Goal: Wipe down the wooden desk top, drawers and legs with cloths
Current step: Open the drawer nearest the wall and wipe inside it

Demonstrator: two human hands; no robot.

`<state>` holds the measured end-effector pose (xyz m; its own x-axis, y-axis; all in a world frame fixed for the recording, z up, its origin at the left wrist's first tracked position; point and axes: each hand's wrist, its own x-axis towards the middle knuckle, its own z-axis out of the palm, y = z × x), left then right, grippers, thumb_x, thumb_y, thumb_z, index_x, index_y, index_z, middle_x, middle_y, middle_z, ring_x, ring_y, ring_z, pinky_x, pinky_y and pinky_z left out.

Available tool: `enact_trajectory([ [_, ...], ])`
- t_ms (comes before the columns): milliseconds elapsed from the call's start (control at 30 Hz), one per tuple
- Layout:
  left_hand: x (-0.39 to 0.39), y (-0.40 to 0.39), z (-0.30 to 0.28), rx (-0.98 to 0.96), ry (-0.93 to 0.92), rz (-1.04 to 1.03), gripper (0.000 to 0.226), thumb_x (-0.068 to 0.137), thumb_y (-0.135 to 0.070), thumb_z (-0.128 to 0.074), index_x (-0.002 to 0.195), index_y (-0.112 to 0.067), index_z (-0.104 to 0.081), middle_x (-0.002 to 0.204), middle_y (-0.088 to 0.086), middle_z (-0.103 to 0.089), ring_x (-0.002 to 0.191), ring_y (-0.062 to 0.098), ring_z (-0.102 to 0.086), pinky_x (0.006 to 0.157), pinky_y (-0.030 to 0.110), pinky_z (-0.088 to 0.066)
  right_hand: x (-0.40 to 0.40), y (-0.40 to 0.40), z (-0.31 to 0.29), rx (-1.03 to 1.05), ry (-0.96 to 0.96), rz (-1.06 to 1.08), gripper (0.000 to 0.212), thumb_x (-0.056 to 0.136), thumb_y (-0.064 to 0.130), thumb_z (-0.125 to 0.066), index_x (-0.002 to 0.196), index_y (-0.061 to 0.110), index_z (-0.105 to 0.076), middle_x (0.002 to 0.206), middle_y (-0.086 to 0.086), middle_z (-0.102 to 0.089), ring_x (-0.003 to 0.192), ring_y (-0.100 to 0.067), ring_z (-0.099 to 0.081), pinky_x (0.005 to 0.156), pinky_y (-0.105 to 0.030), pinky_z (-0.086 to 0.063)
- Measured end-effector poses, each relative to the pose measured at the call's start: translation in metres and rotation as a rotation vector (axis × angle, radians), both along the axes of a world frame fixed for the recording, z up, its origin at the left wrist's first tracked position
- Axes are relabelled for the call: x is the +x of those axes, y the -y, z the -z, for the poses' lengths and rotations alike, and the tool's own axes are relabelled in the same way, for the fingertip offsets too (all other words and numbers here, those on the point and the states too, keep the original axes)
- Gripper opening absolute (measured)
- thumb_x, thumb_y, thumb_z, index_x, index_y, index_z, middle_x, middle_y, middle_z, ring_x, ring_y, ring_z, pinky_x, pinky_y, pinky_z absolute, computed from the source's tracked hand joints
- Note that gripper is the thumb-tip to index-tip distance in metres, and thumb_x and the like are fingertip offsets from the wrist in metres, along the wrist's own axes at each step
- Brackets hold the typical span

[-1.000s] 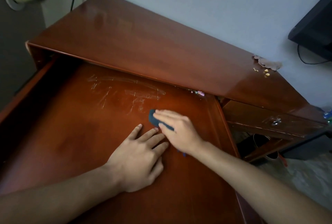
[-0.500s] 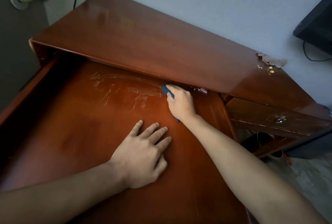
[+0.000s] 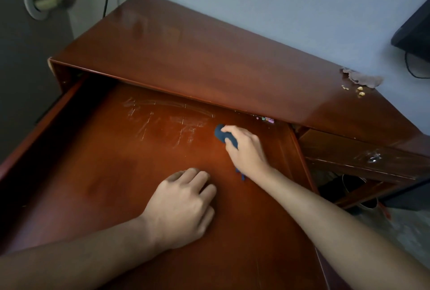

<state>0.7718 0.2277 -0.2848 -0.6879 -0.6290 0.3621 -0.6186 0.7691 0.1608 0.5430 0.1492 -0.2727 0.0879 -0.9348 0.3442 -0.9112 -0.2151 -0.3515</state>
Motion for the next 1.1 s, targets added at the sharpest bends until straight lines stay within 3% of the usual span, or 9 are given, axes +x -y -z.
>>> enact_trajectory([
  [100,0.005,0.0,-0.003,-0.003,0.038,-0.021,0.033,0.085,-0.036,-0.053,0.104,-0.017,-0.072,0.111,0.004,-0.067,0.099,0.026,-0.066,0.083,0.041,-0.059,0.013,0.034,0.001,-0.01,0.068,0.193,0.033,0.095,0.007,-0.063,0.127,0.013,-0.071,0.124,-0.005,-0.072,0.114,-0.023,-0.066,0.097,-0.023,-0.046],
  [200,0.02,0.002,-0.007,-0.03,0.099,-0.029,0.036,0.086,-0.038,-0.054,0.107,-0.016,-0.072,0.112,0.006,-0.066,0.1,0.027,-0.067,0.086,0.042,-0.059,0.031,0.052,-0.003,0.0,0.121,0.213,0.033,0.097,0.012,-0.063,0.13,0.013,-0.071,0.129,-0.006,-0.07,0.121,-0.023,-0.065,0.105,-0.027,-0.045],
  [400,0.079,0.024,-0.013,0.05,0.183,-0.205,0.048,0.091,-0.045,-0.047,0.127,-0.022,-0.068,0.133,0.005,-0.063,0.122,0.029,-0.063,0.103,0.051,-0.052,0.058,-0.005,0.003,0.118,0.08,-0.208,0.044,0.094,0.02,-0.064,0.138,0.019,-0.065,0.147,-0.004,-0.058,0.137,-0.023,-0.052,0.12,-0.039,-0.036],
  [533,0.092,0.028,-0.012,0.183,0.285,-0.241,0.057,0.095,-0.053,-0.039,0.147,-0.034,-0.054,0.156,-0.002,-0.049,0.146,0.021,-0.044,0.116,0.056,-0.039,0.057,-0.068,0.0,0.182,-0.009,-0.41,0.045,0.102,0.036,-0.055,0.148,0.034,-0.052,0.158,0.011,-0.043,0.148,-0.011,-0.034,0.123,-0.026,-0.024],
  [600,0.094,0.028,-0.009,0.253,0.298,-0.241,0.062,0.099,-0.061,-0.027,0.157,-0.042,-0.038,0.167,-0.007,-0.031,0.156,0.016,-0.023,0.125,0.055,-0.022,0.046,-0.076,-0.004,0.202,-0.022,-0.434,0.043,0.104,0.032,-0.056,0.146,0.032,-0.054,0.157,0.011,-0.044,0.147,-0.008,-0.033,0.121,-0.022,-0.025],
  [700,0.092,0.029,-0.004,0.291,0.266,-0.223,0.069,0.093,-0.077,0.002,0.159,-0.056,-0.006,0.171,-0.016,0.004,0.157,0.008,0.011,0.127,0.048,0.007,0.028,-0.057,0.001,0.142,-0.04,-0.346,0.04,0.103,0.021,-0.059,0.142,0.024,-0.06,0.151,0.001,-0.053,0.143,-0.017,-0.043,0.12,-0.03,-0.032],
  [800,0.089,0.03,-0.008,0.323,0.274,-0.217,0.069,0.087,-0.083,0.011,0.152,-0.063,0.011,0.166,-0.02,0.022,0.151,0.002,0.029,0.124,0.046,0.019,0.02,-0.014,0.007,0.066,-0.032,-0.093,0.039,0.102,0.014,-0.059,0.14,0.017,-0.062,0.146,-0.008,-0.058,0.138,-0.029,-0.048,0.118,-0.043,-0.038],
  [967,0.089,0.028,-0.012,0.297,0.341,-0.204,0.063,0.09,-0.081,0.01,0.148,-0.062,0.025,0.161,-0.02,0.035,0.146,0.004,0.039,0.123,0.047,0.022,0.044,0.046,0.0,0.074,0.023,0.123,0.042,0.106,0.022,-0.05,0.147,0.017,-0.054,0.152,-0.004,-0.052,0.14,-0.025,-0.046,0.116,-0.035,-0.035],
  [1100,0.09,0.027,-0.005,0.268,0.319,-0.192,0.063,0.095,-0.078,0.003,0.152,-0.058,0.021,0.165,-0.016,0.029,0.149,0.007,0.035,0.123,0.048,0.021,0.07,0.033,-0.002,0.082,-0.011,-0.05,0.044,0.105,0.023,-0.053,0.149,0.017,-0.053,0.154,-0.006,-0.05,0.142,-0.025,-0.044,0.119,-0.035,-0.033],
])
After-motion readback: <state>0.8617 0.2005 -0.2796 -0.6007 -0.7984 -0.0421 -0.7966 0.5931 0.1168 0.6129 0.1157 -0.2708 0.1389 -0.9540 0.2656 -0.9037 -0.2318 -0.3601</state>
